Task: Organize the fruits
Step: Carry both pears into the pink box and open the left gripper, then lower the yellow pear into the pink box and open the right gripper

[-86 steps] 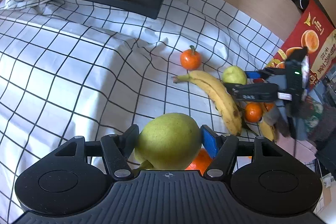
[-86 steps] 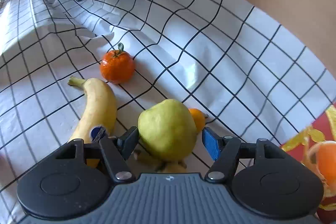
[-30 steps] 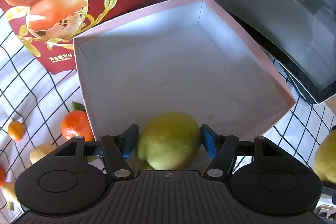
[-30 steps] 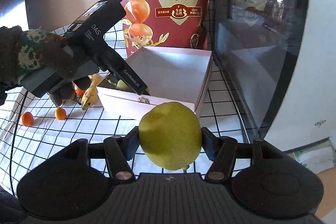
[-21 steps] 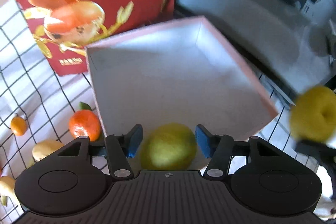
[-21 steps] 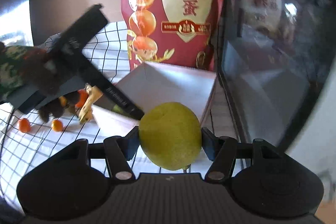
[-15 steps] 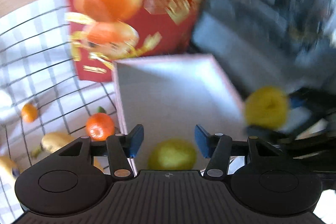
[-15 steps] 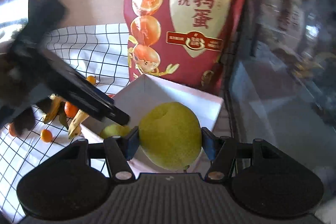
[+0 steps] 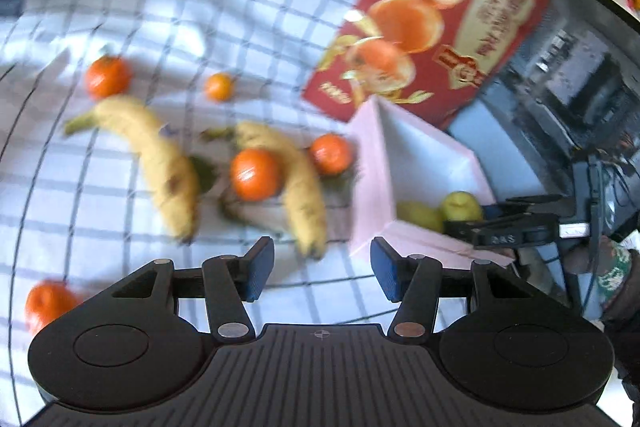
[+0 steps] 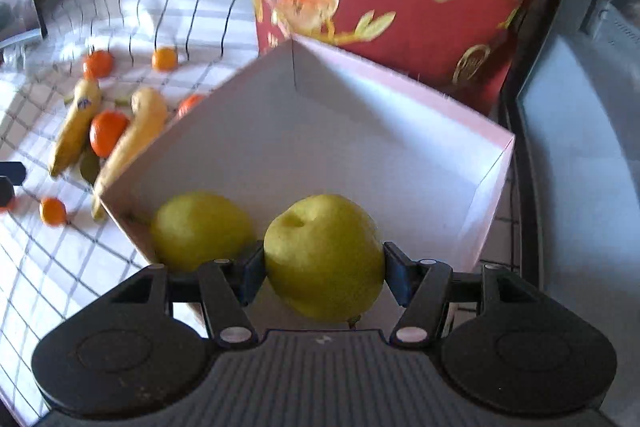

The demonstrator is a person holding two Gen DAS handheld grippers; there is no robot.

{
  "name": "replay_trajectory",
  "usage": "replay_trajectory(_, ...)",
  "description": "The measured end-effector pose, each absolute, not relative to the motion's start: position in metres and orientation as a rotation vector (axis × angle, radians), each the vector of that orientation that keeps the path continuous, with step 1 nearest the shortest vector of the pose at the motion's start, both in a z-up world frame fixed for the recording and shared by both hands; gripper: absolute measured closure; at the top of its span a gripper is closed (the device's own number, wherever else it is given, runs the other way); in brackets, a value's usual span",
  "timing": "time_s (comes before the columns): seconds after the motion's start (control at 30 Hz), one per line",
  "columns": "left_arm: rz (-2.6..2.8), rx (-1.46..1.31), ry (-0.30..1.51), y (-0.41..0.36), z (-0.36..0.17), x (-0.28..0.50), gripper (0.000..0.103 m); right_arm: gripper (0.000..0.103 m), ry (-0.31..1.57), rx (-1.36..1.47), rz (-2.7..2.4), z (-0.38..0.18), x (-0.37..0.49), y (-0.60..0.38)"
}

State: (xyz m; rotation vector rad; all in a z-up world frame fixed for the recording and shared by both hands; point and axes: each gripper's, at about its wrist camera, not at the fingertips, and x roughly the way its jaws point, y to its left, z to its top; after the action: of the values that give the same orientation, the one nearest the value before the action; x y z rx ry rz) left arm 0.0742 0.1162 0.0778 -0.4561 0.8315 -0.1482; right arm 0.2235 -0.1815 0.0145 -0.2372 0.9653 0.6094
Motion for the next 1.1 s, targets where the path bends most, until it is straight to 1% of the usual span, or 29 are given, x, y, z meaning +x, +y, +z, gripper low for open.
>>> replay_trajectory(0.07,-0.122,-0.484,0.835,0.124,0.071,0.07,0.045,0.042,0.978,-0.291,0.617,0.011,0.222,-0.178)
replay_trajectory(0.17,-0.114,-0.495,0.835,0.127,0.068,0.067,0.045,0.042,0.992,-0.296,0.632,0.011,0.223,-0.178)
replay_trajectory(0.3,-0.142,-0.501,0.834,0.123,0.068,0.067,0.045,0.042,1.028,-0.243,0.63,0.01,0.226,-0.183)
replay_trajectory(0.57,-0.164,-0.496,0.851,0.117,0.068,0.06,0.045,0.041,1.031,-0.192,0.635,0.013,0.223,-0.187)
replay_trajectory(0.9,-0.137,-0.482,0.86,0.121,0.07,0.052,0.045,0.041,1.016,-0.155,0.638,0.017,0.22,-0.194)
replay_trajectory(1.1,-0.142,-0.464,0.884,0.115,0.066,0.053,0.045,0.041,0.944,-0.12,0.615,0.038,0.199,-0.208)
